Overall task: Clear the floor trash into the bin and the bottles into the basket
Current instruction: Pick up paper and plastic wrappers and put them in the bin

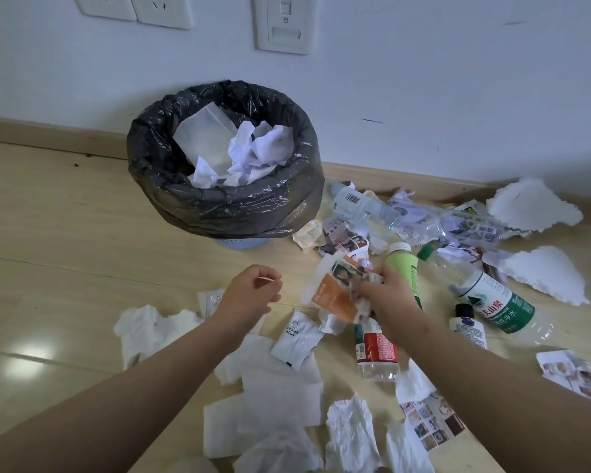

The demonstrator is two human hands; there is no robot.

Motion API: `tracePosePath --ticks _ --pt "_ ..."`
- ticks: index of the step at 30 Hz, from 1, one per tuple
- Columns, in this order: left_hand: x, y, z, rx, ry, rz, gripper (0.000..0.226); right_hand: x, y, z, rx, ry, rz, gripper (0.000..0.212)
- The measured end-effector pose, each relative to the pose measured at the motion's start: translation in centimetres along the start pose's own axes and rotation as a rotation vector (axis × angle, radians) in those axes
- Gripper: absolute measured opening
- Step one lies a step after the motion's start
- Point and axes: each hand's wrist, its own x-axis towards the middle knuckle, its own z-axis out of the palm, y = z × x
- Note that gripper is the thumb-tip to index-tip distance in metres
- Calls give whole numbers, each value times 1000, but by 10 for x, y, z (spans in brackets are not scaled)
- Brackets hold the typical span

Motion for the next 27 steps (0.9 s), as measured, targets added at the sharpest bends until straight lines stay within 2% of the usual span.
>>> tracePosePath --ticks 3,8,12,15,18,21,23,27 --pt "-3 -14 5 231 -54 36 12 -1 5 2 -81 73 -7 29" --pt "-3 -18 14 494 -154 83 12 5 11 1 -132 147 6 27" --pt "8 3 20 657 -177 186 17 10 -2 -10 -103 198 27 11" --pt "26 39 38 585 -147 160 14 21 -9 -24 -128 254 27 12" --pt "42 65 73 479 -132 96 12 27 -8 -40 -181 218 -42 24" --pt "55 65 103 619 -148 69 23 28 -8 -54 -213 209 -28 27" --pt "61 60 118 628 -123 -4 27 28 -6 -64 -184 224 6 28" --pt "62 56 141 414 -90 -132 29 26 5 -80 -119 234 85 29"
